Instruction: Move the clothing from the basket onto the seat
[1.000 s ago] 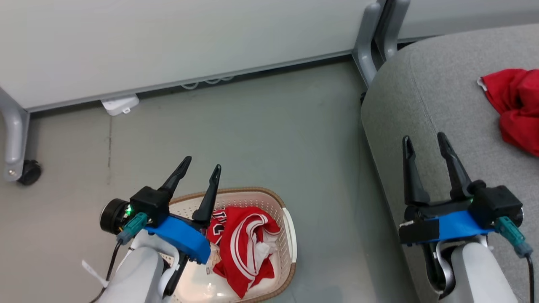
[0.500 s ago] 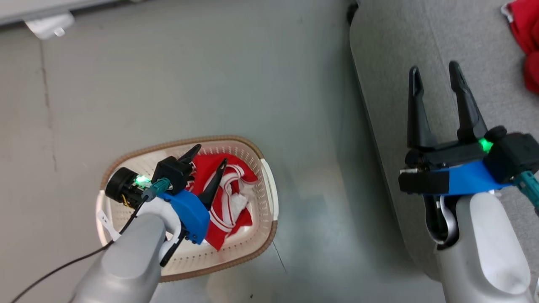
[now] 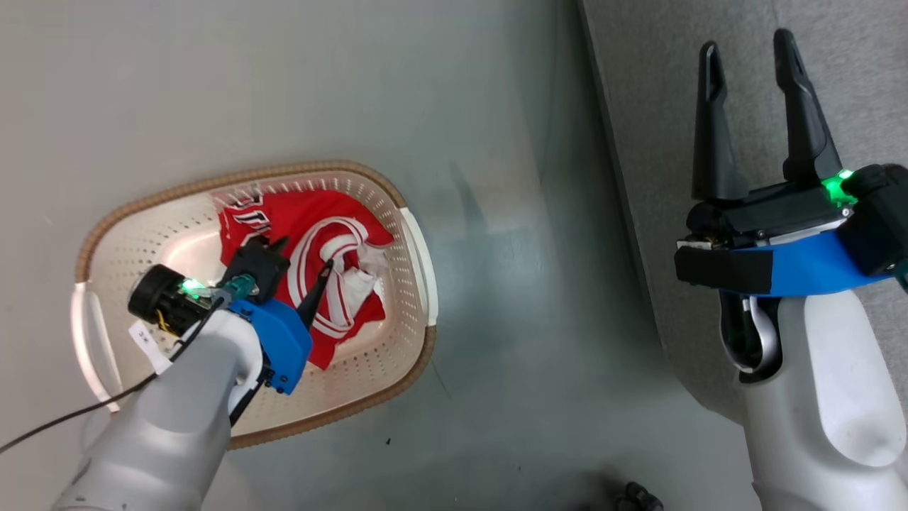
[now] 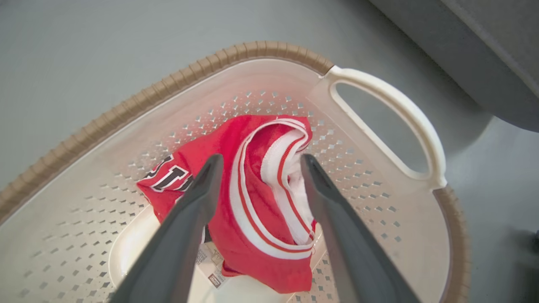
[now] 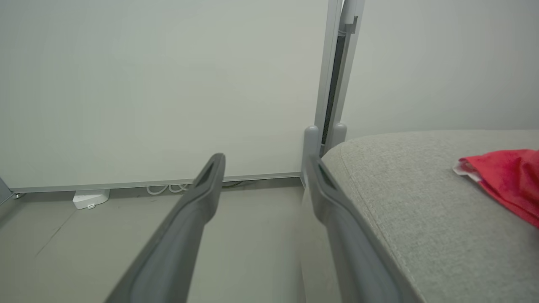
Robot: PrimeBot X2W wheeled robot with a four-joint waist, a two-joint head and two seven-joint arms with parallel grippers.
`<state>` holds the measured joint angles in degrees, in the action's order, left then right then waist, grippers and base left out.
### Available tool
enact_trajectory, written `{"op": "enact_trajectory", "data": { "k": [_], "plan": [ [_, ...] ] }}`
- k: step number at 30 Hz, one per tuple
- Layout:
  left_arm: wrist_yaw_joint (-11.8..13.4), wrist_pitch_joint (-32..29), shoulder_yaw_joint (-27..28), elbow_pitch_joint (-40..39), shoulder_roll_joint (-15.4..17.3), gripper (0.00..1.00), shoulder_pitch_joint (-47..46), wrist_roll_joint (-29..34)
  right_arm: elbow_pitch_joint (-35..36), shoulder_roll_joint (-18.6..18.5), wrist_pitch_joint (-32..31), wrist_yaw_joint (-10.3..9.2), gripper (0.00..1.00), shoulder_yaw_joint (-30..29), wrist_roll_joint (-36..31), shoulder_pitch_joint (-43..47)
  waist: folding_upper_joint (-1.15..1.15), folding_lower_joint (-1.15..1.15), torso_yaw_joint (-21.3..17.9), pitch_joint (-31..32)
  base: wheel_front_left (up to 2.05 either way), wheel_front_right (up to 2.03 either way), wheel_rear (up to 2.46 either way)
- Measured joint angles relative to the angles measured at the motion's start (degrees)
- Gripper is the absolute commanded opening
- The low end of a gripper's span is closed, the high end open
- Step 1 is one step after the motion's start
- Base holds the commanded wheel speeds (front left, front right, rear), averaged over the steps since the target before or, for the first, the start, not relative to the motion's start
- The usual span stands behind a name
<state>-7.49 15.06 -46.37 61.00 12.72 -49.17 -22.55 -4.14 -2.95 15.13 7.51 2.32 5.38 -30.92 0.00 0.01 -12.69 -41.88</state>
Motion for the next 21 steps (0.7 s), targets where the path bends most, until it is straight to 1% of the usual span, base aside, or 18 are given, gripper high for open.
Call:
{"op": "enact_trajectory", "data": {
  "k": [9,15,21],
  "plan": [
    [0.0,-0.81,-4.74,6.81,-0.12,1.0,-4.51,-2.58,1.65,0.0,0.0,0.0,1.0,-0.44,-0.59,-1.46,0.0,0.0,-0.42,-5.93,0.0,0.0,0.0],
    [0.0,-2.44,-6.98,9.03,-0.86,1.0,-6.38,-4.56,2.03,0.0,0.0,0.01,1.0,-0.62,-1.31,-1.98,0.0,0.0,0.47,-8.78,0.0,0.0,0.0],
    [0.0,-2.72,-8.43,10.55,-1.23,1.0,-8.53,-6.0,2.57,0.01,0.0,0.01,1.0,-0.76,-1.86,-2.65,0.0,-0.01,1.61,-11.83,0.0,0.0,0.0]
  ]
}}
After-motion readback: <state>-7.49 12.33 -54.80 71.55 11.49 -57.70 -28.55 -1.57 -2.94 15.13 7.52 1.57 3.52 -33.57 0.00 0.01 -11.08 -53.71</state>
